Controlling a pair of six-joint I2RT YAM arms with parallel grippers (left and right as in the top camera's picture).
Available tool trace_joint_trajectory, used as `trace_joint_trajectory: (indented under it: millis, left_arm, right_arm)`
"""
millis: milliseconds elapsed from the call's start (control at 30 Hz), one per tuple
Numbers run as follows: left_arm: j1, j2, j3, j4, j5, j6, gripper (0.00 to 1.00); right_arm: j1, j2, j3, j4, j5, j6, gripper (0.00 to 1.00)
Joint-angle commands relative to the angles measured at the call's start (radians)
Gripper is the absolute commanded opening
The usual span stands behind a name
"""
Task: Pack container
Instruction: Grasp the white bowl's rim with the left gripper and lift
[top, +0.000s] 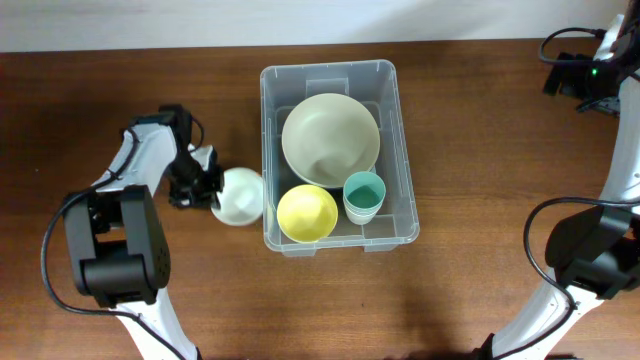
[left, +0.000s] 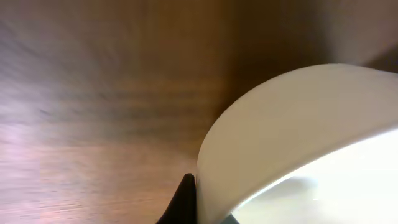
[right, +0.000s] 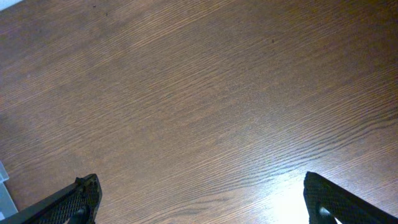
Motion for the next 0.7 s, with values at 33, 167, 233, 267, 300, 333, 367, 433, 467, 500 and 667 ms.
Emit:
trace_joint_trajectory:
  millis: [33, 167, 233, 267, 300, 333, 367, 433, 467, 500, 667]
  left_arm:
    - [0.001, -0.097, 0.164, -0.028, -0.035, -0.055, 0.01]
    - [-0.026, -0.152, 0.336, -0.089, -0.038, -0.055, 0.01]
    - [-0.056, -0.169, 0.398, -0.114, -0.038, -0.054, 0.01]
    - [-0.078, -0.175, 0.428, -0.127, -0.038, -0.054, 0.01]
    - [-0.101, -0.180, 0.449, -0.137, -0.038, -0.054, 0.01]
    - [-0.132, -0.184, 0.469, -0.149, -0.038, -0.054, 0.01]
    - [-0.161, -0.185, 0.481, -0.161, -0.038, -0.054, 0.01]
    - [-0.224, -0.185, 0.489, -0.189, -0.038, -0.054, 0.01]
    - [-0.257, -0.185, 0.488, -0.207, -0.038, -0.054, 0.01]
    - [-0.285, -0.185, 0.488, -0.223, -0.039, -0.054, 0.01]
    - [-0.443, -0.184, 0.488, -0.302, -0.073, -0.145, 0.01]
  right_arm:
    - [0.000, -0.014, 0.015, 0.003, -0.002, 0.008, 0.99]
    - [0.000, -0.014, 0.015, 0.003, -0.002, 0.008, 0.99]
    - [0.000, -0.014, 0.015, 0.003, -0.002, 0.008, 0.99]
    - [0.000, -0.014, 0.015, 0.003, -0.002, 0.008, 0.99]
    - [0.000, -0.014, 0.015, 0.003, -0.002, 0.008, 0.99]
    - [0.000, -0.014, 0.015, 0.003, -0.002, 0.008, 0.99]
    - [0.000, -0.014, 0.015, 0.003, -0.002, 0.008, 0.99]
    - [0.000, -0.014, 0.015, 0.003, -0.002, 0.008, 0.99]
    - [0.000, -0.014, 0.015, 0.003, -0.002, 0.008, 0.99]
    - [0.000, -0.014, 0.015, 0.003, -0.002, 0.008, 0.99]
    - [0.000, -0.014, 0.015, 0.003, -0.002, 0.008, 0.99]
